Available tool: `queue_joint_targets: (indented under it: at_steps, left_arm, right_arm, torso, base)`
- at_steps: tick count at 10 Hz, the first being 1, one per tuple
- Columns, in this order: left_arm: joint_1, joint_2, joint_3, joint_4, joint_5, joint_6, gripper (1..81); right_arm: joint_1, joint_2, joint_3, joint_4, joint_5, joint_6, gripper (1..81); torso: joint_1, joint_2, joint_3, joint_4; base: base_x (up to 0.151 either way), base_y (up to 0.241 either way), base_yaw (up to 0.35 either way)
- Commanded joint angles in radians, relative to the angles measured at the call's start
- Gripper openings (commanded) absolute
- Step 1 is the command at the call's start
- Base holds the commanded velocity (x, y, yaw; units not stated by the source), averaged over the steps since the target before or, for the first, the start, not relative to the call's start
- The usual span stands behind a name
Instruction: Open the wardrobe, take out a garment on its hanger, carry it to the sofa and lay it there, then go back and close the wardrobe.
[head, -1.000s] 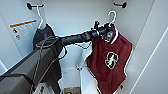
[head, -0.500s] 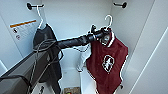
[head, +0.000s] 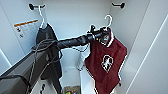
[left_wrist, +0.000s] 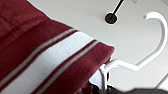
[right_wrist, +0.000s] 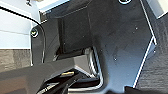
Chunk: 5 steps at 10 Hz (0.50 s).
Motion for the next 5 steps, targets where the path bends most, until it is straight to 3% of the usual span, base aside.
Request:
queue_joint_targets:
  at_steps: [1,5]
  left_arm:
    - [-0.220,0.005,0.007,-0.003,-0.035,0.017,1.0]
    - [-0.220,-0.001,0.023,-0.002,-0.044,0.017,1.0]
  right_arm:
    - [0.030,0.003,0.004,0.001,-0.052,-0.003,81.1]
    - [0.030,0.003,0.006,0.001,-0.052,-0.003,81.1]
  torso:
    - [0.000,0.000,0.000,0.000]
    - [0.000,0.000,0.000,0.000]
  base:
    - [-0.086,0.000,0.000]
    - [-0.107,0.000,0.000]
